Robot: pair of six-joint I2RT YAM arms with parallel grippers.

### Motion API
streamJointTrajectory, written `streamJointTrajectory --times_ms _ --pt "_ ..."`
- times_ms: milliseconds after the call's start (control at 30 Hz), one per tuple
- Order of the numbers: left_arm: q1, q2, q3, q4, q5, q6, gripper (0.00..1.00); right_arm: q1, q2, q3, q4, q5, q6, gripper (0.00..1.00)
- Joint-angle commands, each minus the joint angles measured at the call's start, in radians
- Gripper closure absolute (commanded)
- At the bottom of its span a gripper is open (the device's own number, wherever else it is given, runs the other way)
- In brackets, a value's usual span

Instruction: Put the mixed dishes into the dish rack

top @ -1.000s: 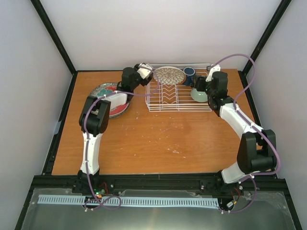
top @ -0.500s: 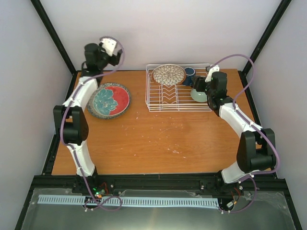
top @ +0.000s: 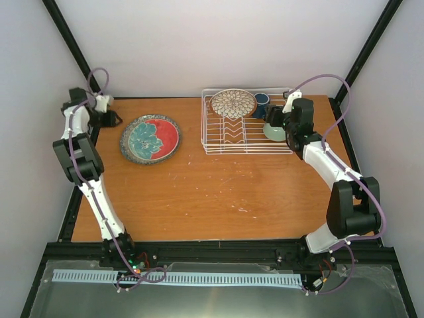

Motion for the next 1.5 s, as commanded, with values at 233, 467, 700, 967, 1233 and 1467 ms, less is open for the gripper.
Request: streamJointTrajectory --times_ms 233,467,700,967,1233,1467 --pt "-0.029 0.013 -0.171 -0.23 0.095 0.071 0.65 -0.002 -0.011 0.02 -0.014 -0.057 0.017 0.31" --pt "-0.028 0.013 -0.218 -0.221 0.122 0.079 0.78 -0.001 -0.019 0.021 -0.015 -0.065 0.02 0.31" --pt "-0.028 0.044 -0.175 -0.258 0.105 0.071 0.99 -0.001 -0.019 0.026 -0.019 -0.069 0.019 0.31" --pt "-0.028 -0.024 -0.163 -0.213 0.135 0.091 0.99 -0.001 -0.013 0.03 -0.015 -0.082 0.027 0.31" --pt "-0.028 -0.176 -0.22 -0.063 0.184 0.09 0.99 -0.001 0.006 0.036 -0.008 -0.111 0.042 0.31" --pt "-0.029 -0.232 -0.265 0.014 0.278 0.092 0.99 -0.001 0.018 0.041 -0.003 -0.128 0.051 0.31"
